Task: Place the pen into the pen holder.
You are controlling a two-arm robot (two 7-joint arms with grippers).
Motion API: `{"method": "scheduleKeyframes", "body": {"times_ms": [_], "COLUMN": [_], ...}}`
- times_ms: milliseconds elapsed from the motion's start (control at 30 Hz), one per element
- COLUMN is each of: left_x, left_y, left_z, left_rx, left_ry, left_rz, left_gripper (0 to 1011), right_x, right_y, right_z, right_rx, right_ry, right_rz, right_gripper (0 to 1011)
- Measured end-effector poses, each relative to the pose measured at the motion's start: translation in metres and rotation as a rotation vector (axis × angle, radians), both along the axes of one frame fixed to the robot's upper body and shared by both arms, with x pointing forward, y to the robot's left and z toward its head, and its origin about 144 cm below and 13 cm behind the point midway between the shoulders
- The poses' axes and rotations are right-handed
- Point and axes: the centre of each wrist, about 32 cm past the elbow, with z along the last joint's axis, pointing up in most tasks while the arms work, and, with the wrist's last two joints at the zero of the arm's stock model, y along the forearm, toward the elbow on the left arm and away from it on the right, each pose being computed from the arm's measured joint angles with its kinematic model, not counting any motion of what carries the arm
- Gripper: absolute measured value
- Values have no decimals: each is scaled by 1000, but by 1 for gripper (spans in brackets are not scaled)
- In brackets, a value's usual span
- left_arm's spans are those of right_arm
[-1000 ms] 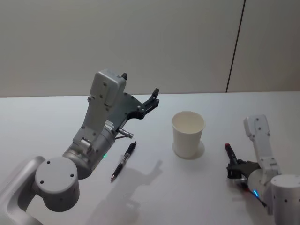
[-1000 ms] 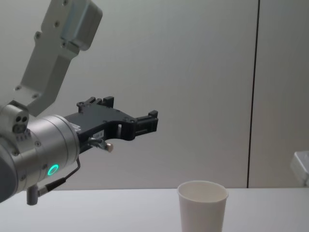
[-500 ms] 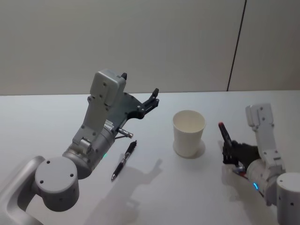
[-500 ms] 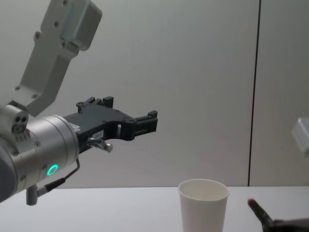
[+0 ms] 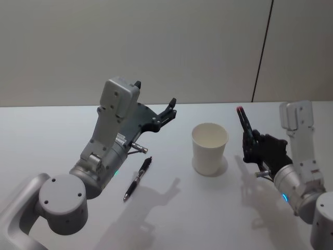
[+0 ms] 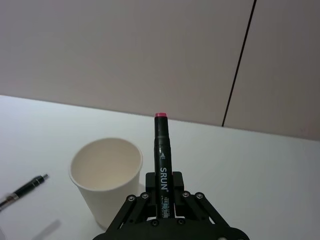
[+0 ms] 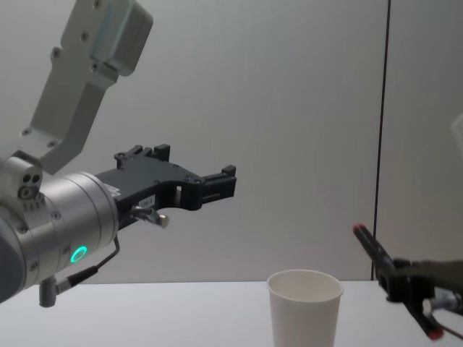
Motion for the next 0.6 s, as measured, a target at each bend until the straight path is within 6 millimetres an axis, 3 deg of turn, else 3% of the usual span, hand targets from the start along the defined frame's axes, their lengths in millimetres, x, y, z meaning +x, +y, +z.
{"method": "scheduleKeyframes", "body": {"times_ms": [600], "left_x": [0], "left_y": [0], "left_z": [0], "left_rx": [0], "left_ry": [0], "left_rz": [0], "left_gripper": [1000], "right_x": [5], "right_y": [12], "right_z": [2], "right_rx": [25], "right_ry": [-253], "right_rz": [95], "right_gripper": [181]}}
